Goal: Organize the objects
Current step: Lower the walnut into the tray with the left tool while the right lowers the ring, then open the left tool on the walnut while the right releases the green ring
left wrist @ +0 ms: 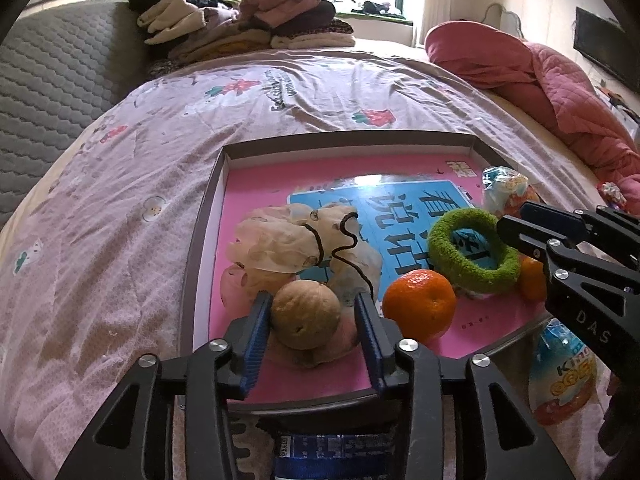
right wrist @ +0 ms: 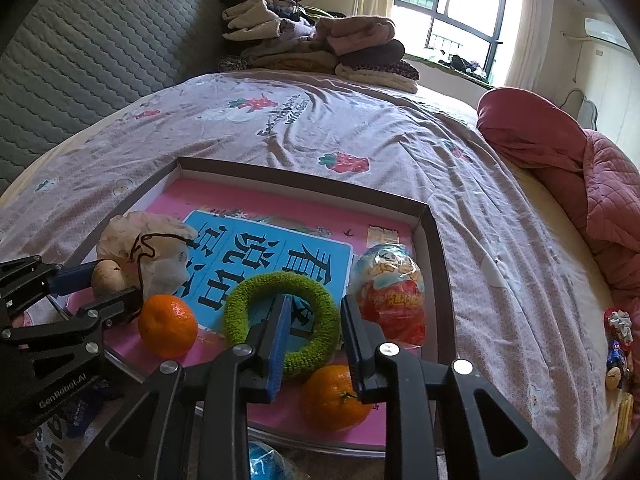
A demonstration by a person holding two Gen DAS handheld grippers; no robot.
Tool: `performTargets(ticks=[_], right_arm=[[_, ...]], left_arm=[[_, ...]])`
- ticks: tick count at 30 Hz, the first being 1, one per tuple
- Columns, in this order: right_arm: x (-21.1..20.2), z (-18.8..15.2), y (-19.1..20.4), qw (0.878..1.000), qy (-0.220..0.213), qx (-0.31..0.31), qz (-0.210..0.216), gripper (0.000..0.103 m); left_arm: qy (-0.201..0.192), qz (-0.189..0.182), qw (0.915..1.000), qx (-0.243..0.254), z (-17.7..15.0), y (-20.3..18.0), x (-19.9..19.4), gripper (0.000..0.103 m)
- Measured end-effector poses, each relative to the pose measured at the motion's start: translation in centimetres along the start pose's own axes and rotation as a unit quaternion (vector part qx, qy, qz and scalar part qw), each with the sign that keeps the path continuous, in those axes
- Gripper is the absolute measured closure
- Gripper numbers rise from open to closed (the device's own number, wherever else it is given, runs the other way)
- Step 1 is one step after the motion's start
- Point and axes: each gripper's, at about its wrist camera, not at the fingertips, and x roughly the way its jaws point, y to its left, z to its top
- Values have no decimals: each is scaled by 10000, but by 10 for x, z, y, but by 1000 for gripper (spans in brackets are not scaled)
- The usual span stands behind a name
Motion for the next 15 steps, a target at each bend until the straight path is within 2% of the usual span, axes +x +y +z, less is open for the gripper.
performTargets(ticks=[9, 12, 15], right_arm=[[-5, 1, 0, 10000, -21, 61, 16, 72], [-5, 2, 0, 10000, -17, 58, 11, 71], [-5, 2, 0, 10000, -21, 51, 4, 70]], left_arm=[[20, -61, 10000, -25, 1, 2, -4, 57], [16, -114, 9999, -33, 1, 2, -7, 48], [-24, -179, 9998, -27, 1, 1, -12, 47]])
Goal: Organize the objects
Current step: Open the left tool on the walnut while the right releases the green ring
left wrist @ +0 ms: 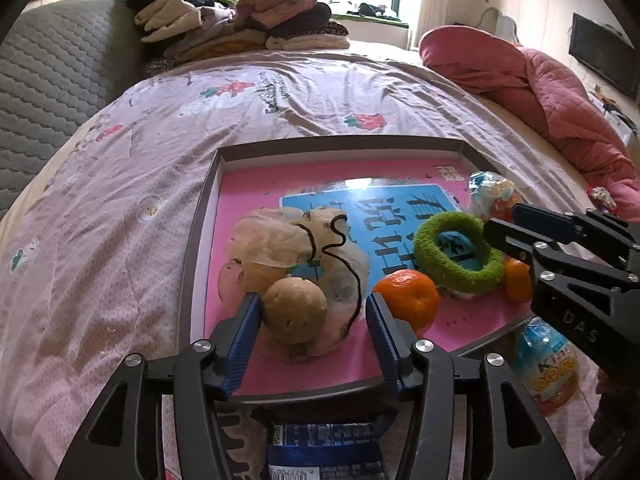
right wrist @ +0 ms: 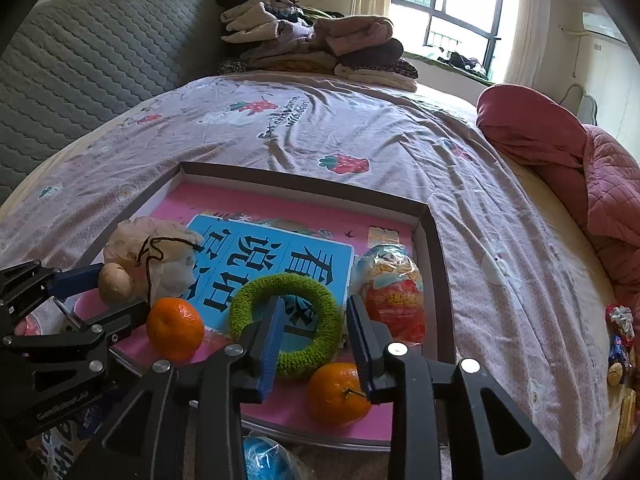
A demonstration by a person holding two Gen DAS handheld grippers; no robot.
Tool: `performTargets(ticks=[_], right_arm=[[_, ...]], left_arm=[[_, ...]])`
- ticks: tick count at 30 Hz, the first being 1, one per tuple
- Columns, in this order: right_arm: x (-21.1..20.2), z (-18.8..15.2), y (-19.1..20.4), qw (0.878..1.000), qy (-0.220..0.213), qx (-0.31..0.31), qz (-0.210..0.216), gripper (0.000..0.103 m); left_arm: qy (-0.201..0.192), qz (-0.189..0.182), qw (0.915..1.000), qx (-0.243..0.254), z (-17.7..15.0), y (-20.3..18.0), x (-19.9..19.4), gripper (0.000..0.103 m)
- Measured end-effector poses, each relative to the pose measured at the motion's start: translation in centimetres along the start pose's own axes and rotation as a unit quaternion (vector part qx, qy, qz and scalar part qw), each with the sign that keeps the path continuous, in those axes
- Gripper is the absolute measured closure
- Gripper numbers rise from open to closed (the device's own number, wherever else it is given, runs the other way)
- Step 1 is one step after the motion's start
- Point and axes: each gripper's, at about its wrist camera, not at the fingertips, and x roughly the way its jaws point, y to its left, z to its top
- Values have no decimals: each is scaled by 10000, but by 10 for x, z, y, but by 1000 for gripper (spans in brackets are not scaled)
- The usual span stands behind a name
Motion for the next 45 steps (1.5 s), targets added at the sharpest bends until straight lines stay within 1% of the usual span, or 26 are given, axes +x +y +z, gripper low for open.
performTargets(ticks=[3, 14, 17, 20, 23, 25, 28, 33, 39, 43, 45], right_arm=[[0, -1, -1, 10000, 25, 2, 10, 69], [-6, -1, -2, 9997, 32, 159, 177, 67], [-8, -1, -1, 9997, 0, 161, 203, 64], [-11, 0, 0, 9996, -31, 159, 223, 61], [-12, 1, 0, 9996, -44, 151, 217, 60], [-12, 1, 0, 9996, -40, 158, 214, 60], [-12, 1, 0, 9997, -44, 155, 209, 60], [-13, 1, -1, 9997, -52, 163, 172, 59], [-16, 2, -5, 9996, -124, 206, 123, 56], [-23, 4, -8, 9994, -186, 243, 151, 56], [-27, 6, -9, 9992, -244, 258, 172, 55]], left_arm=[[-64, -1, 10000, 43, 0, -2, -5, 47], [-288, 15, 9996, 18, 4, -3, -21, 45], [-332, -3, 9994, -16, 5, -2, -24, 40], [-367, 1, 9993, -72, 6, 0, -26, 39], [-380, 1, 9992, -125, 7, 2, -27, 37], [-385, 5, 9991, -149, 7, 4, -28, 34], [-408, 16, 9990, -162, 8, 5, -29, 33], [-449, 70, 9988, -163, 8, 6, -30, 29], [-525, 157, 9981, -288, 11, 13, -34, 28], [-641, 358, 9971, -208, 14, 15, -40, 28], [-710, 398, 9965, -200, 15, 17, -45, 28]])
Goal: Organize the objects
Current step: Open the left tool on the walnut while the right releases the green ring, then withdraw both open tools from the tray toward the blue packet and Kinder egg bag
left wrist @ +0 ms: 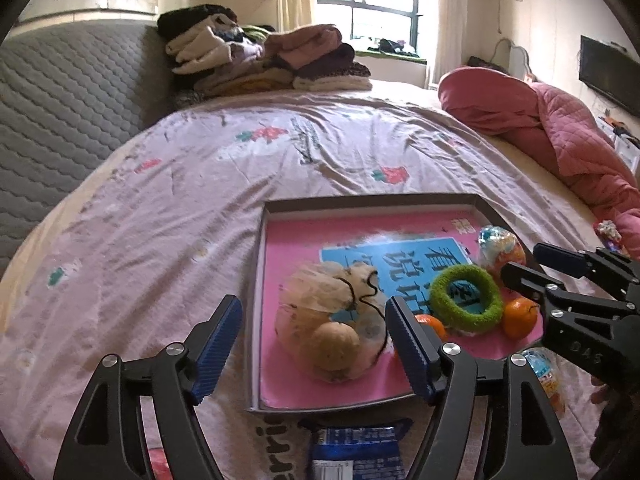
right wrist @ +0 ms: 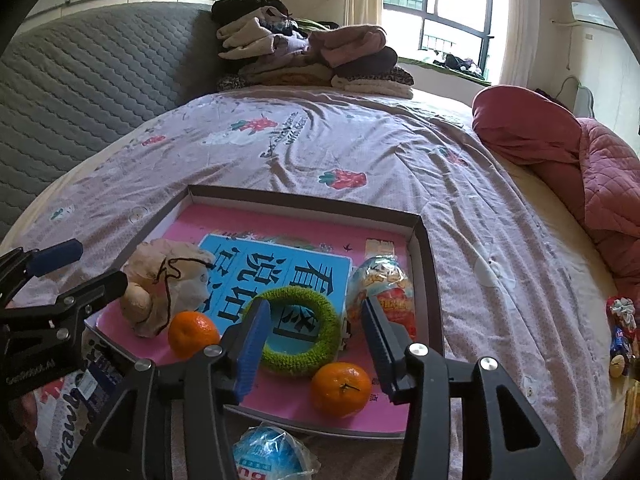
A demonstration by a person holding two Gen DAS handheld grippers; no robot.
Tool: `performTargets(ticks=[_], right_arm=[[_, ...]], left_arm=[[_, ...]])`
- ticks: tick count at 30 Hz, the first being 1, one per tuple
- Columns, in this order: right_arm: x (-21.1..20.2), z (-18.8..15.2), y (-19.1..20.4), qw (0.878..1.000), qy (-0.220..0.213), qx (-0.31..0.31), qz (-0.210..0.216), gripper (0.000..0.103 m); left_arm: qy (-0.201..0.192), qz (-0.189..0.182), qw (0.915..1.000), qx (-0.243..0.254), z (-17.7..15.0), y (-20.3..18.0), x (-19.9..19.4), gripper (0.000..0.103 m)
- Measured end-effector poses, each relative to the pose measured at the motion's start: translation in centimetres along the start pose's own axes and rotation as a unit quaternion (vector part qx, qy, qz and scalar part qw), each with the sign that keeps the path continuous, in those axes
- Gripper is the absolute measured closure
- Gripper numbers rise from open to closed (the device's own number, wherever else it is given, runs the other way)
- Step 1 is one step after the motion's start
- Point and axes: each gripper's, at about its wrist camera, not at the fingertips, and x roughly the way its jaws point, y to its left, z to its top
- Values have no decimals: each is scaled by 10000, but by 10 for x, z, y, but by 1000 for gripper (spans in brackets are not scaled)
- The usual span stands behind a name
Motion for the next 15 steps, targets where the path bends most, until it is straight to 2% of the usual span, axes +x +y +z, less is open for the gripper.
performTargets(ticks=[6, 11, 15], right_arm=[[-17, 3, -2, 9998, -209, 43, 39, 52], [-38, 5, -4, 9988, -478, 126, 11, 41], [-49, 4, -5, 9981, -580, 183, 20, 41]], left_arm=[[-111, 21, 9999, 9, 3, 1, -10, 26], [-199, 74, 9998, -29, 2, 0, -22, 26], [-279, 44, 9995, -103, -1, -2, -31, 25]])
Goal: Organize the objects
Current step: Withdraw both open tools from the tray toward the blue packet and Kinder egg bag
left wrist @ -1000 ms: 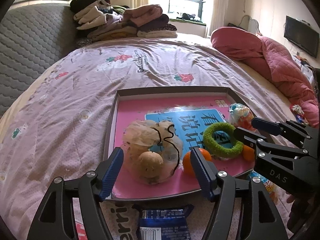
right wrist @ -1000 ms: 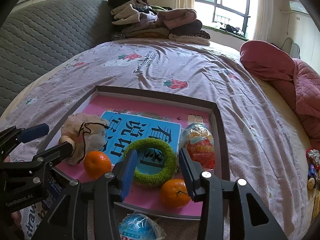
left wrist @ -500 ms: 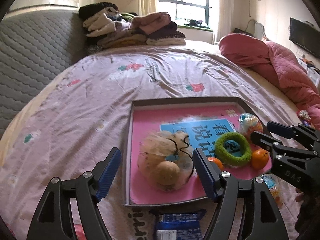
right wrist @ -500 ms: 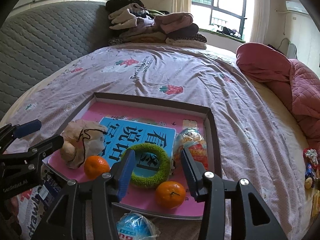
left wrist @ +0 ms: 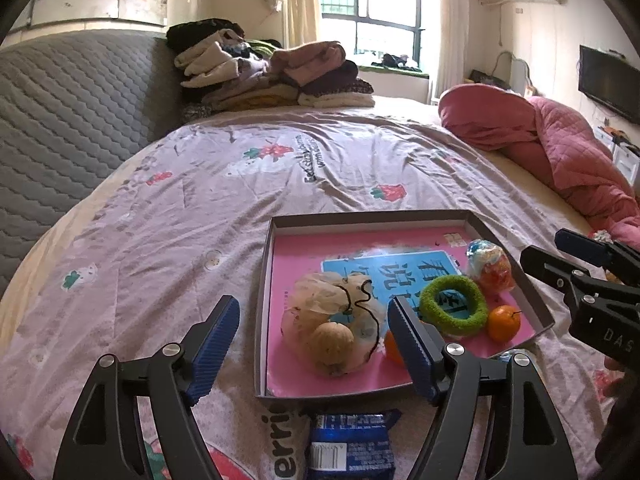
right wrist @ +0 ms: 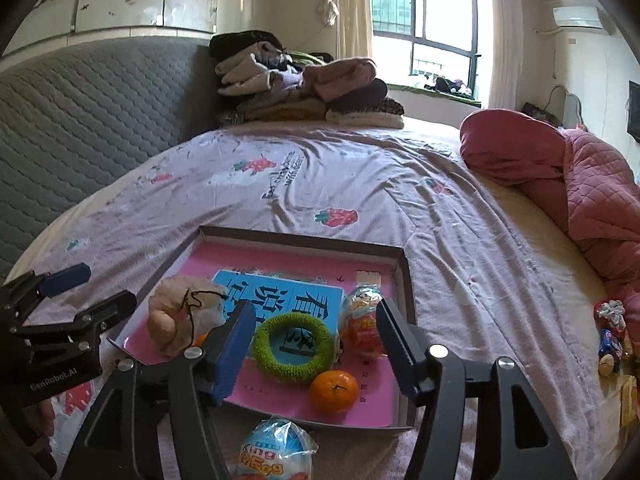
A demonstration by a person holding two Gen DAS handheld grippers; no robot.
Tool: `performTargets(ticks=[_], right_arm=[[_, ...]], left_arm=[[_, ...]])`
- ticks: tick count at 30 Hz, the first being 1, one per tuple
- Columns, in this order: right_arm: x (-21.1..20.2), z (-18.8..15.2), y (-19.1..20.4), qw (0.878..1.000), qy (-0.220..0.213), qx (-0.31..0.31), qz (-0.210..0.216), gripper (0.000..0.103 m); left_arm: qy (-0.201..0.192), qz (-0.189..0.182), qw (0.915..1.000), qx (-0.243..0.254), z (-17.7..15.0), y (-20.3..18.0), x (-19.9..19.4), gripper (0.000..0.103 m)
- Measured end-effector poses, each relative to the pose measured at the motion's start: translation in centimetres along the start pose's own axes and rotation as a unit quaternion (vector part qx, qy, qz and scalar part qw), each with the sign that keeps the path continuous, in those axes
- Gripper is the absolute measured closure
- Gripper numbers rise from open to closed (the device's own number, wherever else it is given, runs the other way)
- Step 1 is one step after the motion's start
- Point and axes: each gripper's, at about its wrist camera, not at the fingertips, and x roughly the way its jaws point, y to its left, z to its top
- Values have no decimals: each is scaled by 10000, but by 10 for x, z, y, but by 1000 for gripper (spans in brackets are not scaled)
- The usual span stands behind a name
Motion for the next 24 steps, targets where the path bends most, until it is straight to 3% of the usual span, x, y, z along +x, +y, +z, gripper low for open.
performTargets(ticks=[18, 24], right_arm=[[-43, -29, 4, 9992, -363, 158, 63, 41], [-53, -45, 3, 9989, -406, 213, 1, 41]], left_arm=[[63, -110, 9999, -104, -29, -15, -27, 23], [-82, 71, 9999, 33, -39, -20, -42, 23]])
